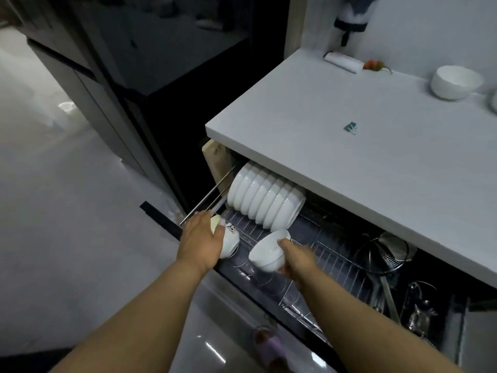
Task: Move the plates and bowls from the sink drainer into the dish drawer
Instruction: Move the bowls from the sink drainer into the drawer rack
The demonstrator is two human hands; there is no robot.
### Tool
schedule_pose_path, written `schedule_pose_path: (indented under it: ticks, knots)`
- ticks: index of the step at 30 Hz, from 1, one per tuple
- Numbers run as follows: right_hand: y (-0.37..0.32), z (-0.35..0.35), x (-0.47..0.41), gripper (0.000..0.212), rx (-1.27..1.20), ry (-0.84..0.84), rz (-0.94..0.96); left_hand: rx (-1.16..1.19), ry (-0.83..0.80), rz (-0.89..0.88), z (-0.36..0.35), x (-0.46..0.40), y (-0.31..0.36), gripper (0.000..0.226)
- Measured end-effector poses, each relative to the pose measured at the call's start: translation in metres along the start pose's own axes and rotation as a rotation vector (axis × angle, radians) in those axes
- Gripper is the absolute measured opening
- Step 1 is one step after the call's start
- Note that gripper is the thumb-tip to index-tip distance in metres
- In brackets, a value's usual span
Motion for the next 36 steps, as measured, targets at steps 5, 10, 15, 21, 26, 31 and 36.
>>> schedule_pose_path:
  ticks: [5, 10, 15, 21, 26, 31, 36]
  knots:
    - [0.028, -0.025, -0.075, 0.086, 0.095, -0.041, -0.068, -0.044, -0.036, -0.031, -0.015, -0.031, -0.001, 0.052]
    - [0.033, -0.054, -0.099, 0.090, 0.174, -0.064, -0.107, -0.212, -0.052, -0.038, -0.024, -0.047, -0.009, 0.055]
    - [0.025, -0.080, -0.100, 0.079, 0.323, -0.044, -0.135, -0.232, 0.020, -0.053, -0.027, -0.048, -0.010, 0.058]
    - [0.026, -0.102, -0.108, 0.078, 0.372, -0.035, -0.157, -0.214, 0.044, -0.063, -0.030, -0.049, -0.015, 0.074]
    - [0.028, -0.117, -0.111, 0.093, 0.461, -0.035, -0.164, -0.266, 0.014, -0.044, -0.035, -0.050, -0.021, 0.056]
    - [0.033, -0.128, -0.118, 0.072, 0.507, -0.078, -0.133, -0.256, 0.017, -0.050, -0.037, -0.051, -0.023, 0.054]
    - [0.044, -0.127, -0.123, 0.055, 0.431, -0.130, -0.182, -0.247, 0.040, -0.064, -0.036, -0.052, -0.021, 0.049]
Point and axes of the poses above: each hand's wrist, its own x-axis away from the middle knuckle, its own z-axis out of the back of the hand, y = z × x, the point moved 2 cm from there along -x, towards the middle knuckle, and after that the axes turned 1 degree about -y, right-handed, at the moved point
